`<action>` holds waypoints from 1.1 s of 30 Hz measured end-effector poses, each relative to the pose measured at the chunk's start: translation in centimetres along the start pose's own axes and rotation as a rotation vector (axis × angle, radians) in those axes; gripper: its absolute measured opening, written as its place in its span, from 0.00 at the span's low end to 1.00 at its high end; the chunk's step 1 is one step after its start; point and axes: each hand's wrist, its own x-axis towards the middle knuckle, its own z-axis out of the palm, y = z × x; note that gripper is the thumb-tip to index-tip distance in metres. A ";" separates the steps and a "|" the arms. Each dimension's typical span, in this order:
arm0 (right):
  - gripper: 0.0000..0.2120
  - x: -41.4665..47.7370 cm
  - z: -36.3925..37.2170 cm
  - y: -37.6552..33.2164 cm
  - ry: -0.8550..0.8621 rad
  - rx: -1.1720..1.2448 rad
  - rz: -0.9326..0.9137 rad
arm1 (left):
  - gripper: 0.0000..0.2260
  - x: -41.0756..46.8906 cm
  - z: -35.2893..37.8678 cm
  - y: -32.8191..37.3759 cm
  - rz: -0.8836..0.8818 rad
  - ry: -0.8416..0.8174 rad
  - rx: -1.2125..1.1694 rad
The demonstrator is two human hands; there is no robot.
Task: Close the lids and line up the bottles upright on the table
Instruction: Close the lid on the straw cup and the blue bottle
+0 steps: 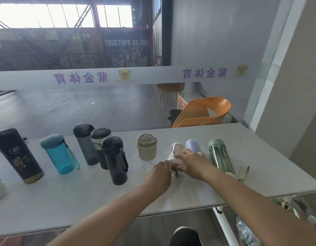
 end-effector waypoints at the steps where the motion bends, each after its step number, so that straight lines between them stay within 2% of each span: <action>1: 0.28 0.0 0.1 0.0 0.005 0.000 -0.004 | 0.15 0.1 0.7 0.1 -0.016 -0.035 0.008; 5: 0.30 -0.3 0.5 0.4 0.004 0.049 -0.011 | 0.25 0.3 2.3 -0.3 -0.166 -0.071 -0.131; 11: 0.27 -0.3 1.0 1.0 -0.024 0.181 0.006 | 0.24 0.6 2.1 -0.1 -0.181 -0.026 -0.320; 16: 0.27 -1.2 -0.2 1.1 -0.043 0.328 0.011 | 0.18 0.9 1.0 0.0 -0.234 0.072 -0.528; 21: 0.23 -1.4 -3.0 2.2 0.027 0.506 0.023 | 0.04 2.2 -2.1 0.0 -0.275 0.212 -0.689; 24: 0.19 -0.1 -4.0 3.0 0.093 0.577 0.078 | 0.05 4.2 -4.1 0.0 -0.288 0.214 -0.651; 26: 0.14 1.0 -4.6 3.3 0.123 0.635 0.145 | 0.07 5.9 -5.6 0.1 -0.268 0.180 -0.562; 28: 0.08 2.4 -5.1 3.4 0.156 0.706 0.204 | 0.09 7.7 -6.8 0.1 -0.233 0.098 -0.460; 31: 0.10 3.9 -5.4 3.4 0.154 0.701 0.242 | 0.11 10.0 -7.8 0.4 -0.109 -0.091 -0.244; 33: 0.11 4.4 -5.4 3.4 0.136 0.654 0.235 | 0.11 10.9 -8.2 0.4 -0.052 -0.154 -0.157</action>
